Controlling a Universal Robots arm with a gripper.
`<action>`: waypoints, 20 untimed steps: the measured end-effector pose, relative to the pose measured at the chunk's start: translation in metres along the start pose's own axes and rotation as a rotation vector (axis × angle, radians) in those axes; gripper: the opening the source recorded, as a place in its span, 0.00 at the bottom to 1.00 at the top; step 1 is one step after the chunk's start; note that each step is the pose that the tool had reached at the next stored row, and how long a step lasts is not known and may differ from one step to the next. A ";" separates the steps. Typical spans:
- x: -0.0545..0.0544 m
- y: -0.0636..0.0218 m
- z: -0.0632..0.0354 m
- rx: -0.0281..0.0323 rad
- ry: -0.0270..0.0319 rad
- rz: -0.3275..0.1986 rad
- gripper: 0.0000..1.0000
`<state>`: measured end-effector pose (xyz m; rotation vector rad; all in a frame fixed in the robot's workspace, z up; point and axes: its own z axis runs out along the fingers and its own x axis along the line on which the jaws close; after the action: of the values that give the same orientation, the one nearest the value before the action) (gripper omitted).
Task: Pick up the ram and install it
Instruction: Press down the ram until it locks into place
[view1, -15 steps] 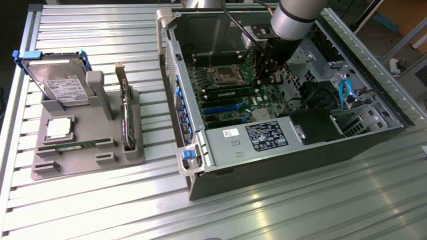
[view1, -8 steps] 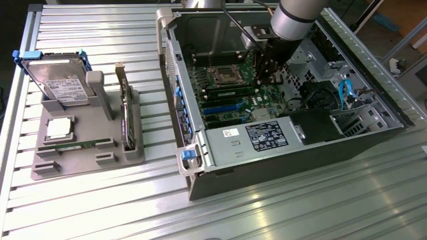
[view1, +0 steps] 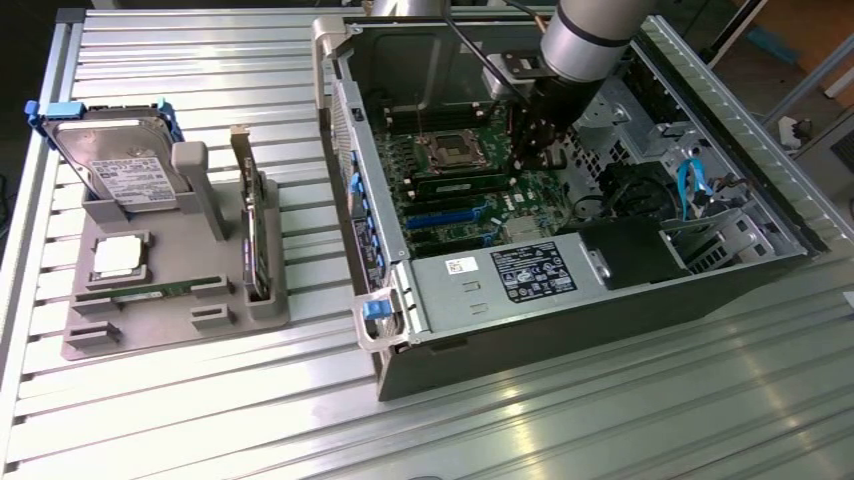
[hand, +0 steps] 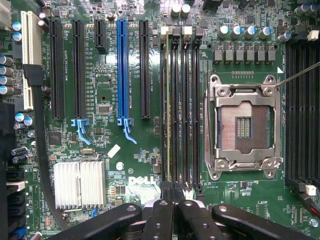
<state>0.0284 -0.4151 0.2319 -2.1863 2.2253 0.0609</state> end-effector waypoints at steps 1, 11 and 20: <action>0.000 0.0000 0.0003 0.0000 -0.0001 0.000 0.11; 0.000 0.0004 -0.0075 0.0001 -0.0001 0.000 0.11; 0.000 0.0072 -0.0079 0.0004 0.0000 0.000 0.11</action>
<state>0.0213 -0.4151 0.2399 -2.1861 2.2250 0.0604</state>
